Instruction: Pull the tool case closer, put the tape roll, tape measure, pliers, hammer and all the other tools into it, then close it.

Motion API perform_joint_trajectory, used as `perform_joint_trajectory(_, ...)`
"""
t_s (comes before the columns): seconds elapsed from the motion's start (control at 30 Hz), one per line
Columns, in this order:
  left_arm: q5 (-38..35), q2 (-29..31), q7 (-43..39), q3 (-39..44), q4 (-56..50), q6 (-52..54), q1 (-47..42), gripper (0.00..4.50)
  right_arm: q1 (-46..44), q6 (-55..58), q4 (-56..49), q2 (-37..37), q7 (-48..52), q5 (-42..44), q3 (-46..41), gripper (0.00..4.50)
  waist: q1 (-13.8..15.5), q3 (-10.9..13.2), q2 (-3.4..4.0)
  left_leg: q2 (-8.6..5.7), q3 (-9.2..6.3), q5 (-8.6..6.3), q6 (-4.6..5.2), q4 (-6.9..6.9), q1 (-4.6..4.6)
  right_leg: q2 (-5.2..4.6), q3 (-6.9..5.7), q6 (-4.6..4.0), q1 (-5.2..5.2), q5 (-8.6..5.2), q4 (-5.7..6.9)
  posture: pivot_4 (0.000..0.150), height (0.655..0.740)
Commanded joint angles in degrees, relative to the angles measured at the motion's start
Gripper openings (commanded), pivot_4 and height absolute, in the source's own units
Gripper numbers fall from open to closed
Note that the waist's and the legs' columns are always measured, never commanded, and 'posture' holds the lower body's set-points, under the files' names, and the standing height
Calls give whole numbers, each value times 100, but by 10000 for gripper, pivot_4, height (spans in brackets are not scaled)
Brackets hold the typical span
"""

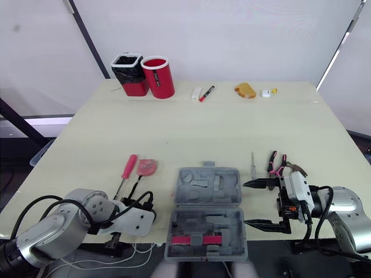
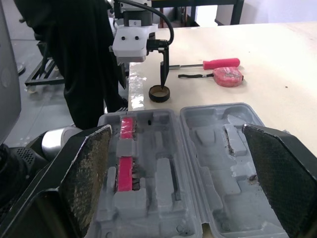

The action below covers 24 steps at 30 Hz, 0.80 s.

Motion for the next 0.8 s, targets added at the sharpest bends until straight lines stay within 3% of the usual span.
perform_joint_trajectory(0.03, 58, -76, 4, 77, 63, -159, -176, 41109, -64, -27, -141, 18, -56, 89, -41, 45000, 1, 0, 0, 0, 0, 0, 0, 0, 0, 0, -1, 0, 0, 0, 0, 1500, 7400)
perform_joint_trajectory(0.1, 91, -157, -11, 34, 184, -229, -294, 37657, -58, -31, -147, 25, -75, 82, -32, 45000, 13, 0, -1, 0, -1, 0, 0, 1, 0, 0, -1, 2, 0, 1, 1, 1500, 7400)
perform_joint_trajectory(0.13, 130, -244, -8, -37, 342, -301, -384, 30380, -53, -31, -159, 30, -91, 77, -22, 45000, 11, 0, -1, -1, -2, 0, 0, 2, 0, 1, -2, 4, 1, 3, 2, 1500, 7400)
perform_joint_trajectory(0.17, 177, -321, 1, -106, 492, -386, -464, 28430, -50, -31, -169, 36, -106, 75, -14, 45000, 10, 0, 0, -1, -1, 0, 0, 2, 0, 1, -2, 5, 1, 3, 2, 1500, 7400)
perform_joint_trajectory(0.37, 482, -759, -127, -516, 1128, -700, -848, 507, -55, -42, -174, 64, -162, 65, -11, 45000, 12, -4, 4, -2, 0, 0, 0, 2, 0, 1, -1, 16, 3, 10, 0, 1500, 7400)
perform_joint_trajectory(0.8, 581, -771, -698, -295, 919, -721, -1080, 142, -42, -153, -42, 130, -146, -10, -3, 45000, 33, -13, 19, -3, -2, 0, 1, 5, 7, 2, 0, 17, 8, 10, 5, 1500, 7400)
